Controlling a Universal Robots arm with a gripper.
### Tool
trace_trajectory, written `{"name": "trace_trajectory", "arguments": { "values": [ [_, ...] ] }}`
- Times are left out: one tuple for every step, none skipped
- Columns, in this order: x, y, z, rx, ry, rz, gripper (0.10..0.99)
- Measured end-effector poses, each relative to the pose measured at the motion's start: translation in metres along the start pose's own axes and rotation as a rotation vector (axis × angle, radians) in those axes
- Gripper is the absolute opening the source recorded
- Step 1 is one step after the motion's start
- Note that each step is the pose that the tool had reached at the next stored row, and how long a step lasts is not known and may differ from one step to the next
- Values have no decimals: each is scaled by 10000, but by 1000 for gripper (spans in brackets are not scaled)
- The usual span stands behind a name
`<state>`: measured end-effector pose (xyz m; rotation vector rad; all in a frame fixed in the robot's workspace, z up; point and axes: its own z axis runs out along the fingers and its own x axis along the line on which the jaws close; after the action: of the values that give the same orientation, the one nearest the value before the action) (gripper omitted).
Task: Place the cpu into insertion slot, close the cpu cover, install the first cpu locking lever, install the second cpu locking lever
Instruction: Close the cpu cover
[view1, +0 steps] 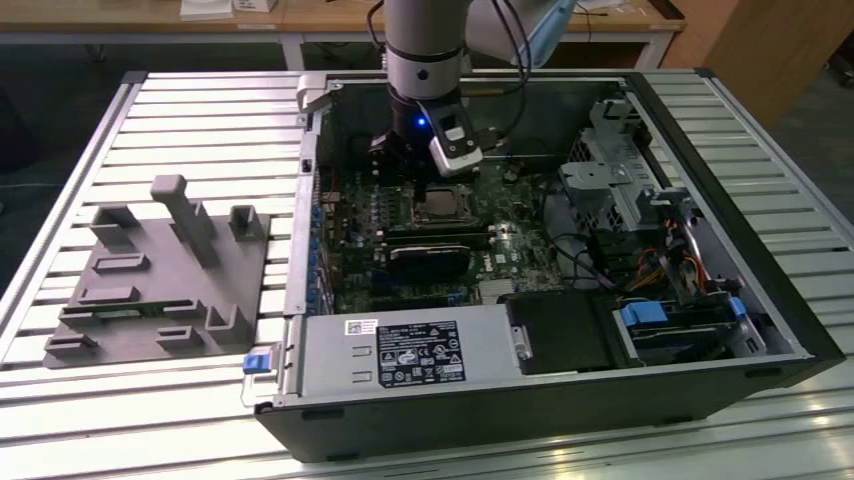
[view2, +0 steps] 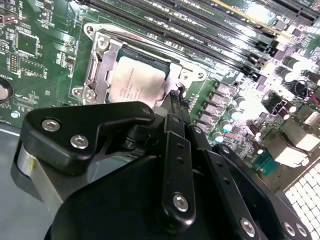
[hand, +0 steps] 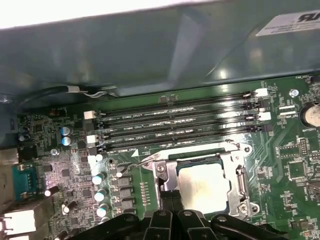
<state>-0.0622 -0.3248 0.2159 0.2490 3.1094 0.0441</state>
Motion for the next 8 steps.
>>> {"name": "trace_trajectory", "arguments": {
  "values": [
    [-24,4,1,-1,0,2,106],
    [-51,8,2,-2,0,2,106],
    [-79,13,2,-1,1,0,106],
    [-105,17,3,-1,1,0,106],
    [-129,21,4,-1,2,2,106],
    [-154,25,4,-1,3,2,106],
    [-177,28,5,-1,4,1,106],
    [-200,32,5,0,5,0,106]
  ]
}}
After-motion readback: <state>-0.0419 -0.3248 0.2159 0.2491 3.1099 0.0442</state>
